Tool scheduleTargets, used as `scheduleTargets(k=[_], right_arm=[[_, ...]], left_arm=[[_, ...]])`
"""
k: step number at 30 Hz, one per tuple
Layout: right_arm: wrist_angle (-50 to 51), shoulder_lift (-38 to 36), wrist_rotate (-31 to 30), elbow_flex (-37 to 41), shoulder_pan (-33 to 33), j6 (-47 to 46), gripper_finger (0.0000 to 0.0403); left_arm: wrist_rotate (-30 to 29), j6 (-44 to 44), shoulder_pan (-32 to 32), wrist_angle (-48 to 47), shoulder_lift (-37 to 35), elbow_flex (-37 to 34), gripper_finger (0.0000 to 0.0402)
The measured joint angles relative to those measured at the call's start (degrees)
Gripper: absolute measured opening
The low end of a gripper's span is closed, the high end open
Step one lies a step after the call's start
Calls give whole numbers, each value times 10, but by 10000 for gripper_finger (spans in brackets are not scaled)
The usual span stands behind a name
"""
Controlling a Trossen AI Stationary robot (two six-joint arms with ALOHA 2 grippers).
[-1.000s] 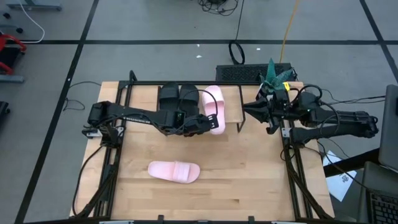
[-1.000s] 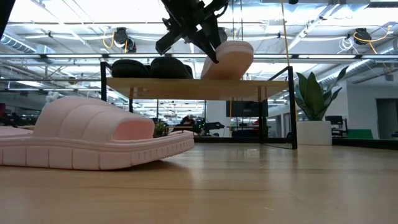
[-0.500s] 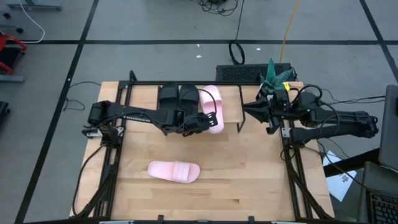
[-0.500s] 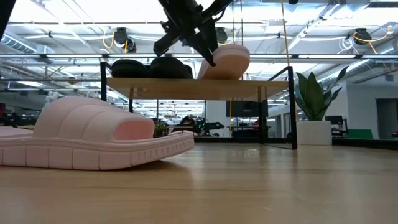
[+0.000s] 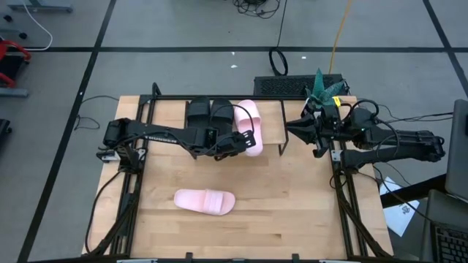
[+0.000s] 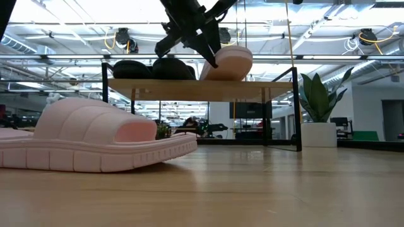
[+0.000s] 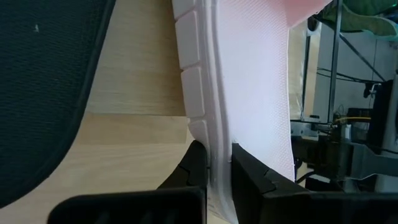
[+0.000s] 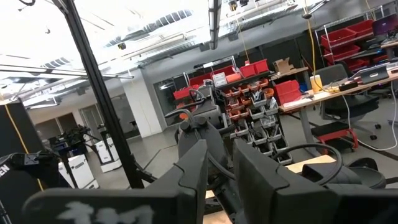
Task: Pick and place slides into the shelf
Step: Put the top pink slide on the shelf
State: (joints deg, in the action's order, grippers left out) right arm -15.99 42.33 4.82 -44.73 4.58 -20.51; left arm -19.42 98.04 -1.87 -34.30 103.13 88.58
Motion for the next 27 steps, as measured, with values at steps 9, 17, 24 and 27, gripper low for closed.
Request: scheduleTargets(k=[9, 17, 24, 27], right_arm=[[0, 0, 0, 0, 0, 0, 68], [0, 0, 0, 0, 0, 0, 68], [0, 0, 0, 0, 0, -11, 68], [0, 0, 0, 0, 0, -11, 68]], left_arm=[[-4, 0, 0, 0, 0, 0, 31], [-17, -2, 0, 2, 0, 0, 72], [-19, -3, -1, 11, -1, 0, 137], [-19, -3, -4, 14, -1, 0, 155]])
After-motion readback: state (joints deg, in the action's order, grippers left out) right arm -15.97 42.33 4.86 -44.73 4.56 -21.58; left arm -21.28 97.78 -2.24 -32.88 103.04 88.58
